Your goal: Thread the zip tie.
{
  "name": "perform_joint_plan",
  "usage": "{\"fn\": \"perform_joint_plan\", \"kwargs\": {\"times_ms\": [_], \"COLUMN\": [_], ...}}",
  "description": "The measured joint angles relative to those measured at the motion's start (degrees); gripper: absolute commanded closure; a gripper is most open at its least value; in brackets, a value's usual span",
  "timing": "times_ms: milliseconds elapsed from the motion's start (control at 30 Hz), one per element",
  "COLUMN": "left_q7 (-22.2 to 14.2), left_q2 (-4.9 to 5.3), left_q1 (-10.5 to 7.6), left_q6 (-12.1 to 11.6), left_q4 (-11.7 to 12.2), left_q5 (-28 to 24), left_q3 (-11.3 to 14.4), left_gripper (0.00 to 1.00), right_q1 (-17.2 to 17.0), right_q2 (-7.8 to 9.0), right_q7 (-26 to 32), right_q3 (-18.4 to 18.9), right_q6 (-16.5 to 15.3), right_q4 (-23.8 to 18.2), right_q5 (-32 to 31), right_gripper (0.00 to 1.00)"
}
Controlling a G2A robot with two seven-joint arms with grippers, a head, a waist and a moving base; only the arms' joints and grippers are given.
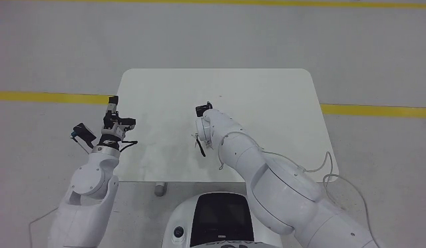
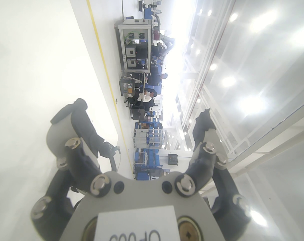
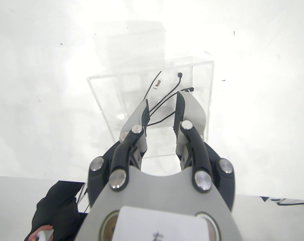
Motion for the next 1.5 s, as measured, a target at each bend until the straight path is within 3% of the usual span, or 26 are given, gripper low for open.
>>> {"fn": "perform_joint_plan", "kwargs": {"times_ms": [267, 800, 1500], "left_q7": [0.00, 0.00, 0.00], "left_q2": [0.00, 0.00, 0.00], "left_q1": [0.00, 0.00, 0.00], "left_q6": [0.00, 0.00, 0.00], "left_q4": [0.00, 0.00, 0.00], "left_q5": [0.00, 0.00, 0.00], "left_q3": [0.00, 0.00, 0.00], "left_gripper": [0.00, 0.00, 0.00], "right_q1": [-0.08, 0.37, 1.19], "right_q2": [0.00, 0.00, 0.00], "right_q7": [0.24, -0.41, -6.40], "right_q3": [-0.05, 0.25, 0.74], "right_q6": [0.00, 0.00, 0.00], "right_q4": [0.07, 0.05, 0.71], "right_q5": [-0.38, -0.37, 4.70], "right_gripper": [1.00, 1.00, 1.00]}}
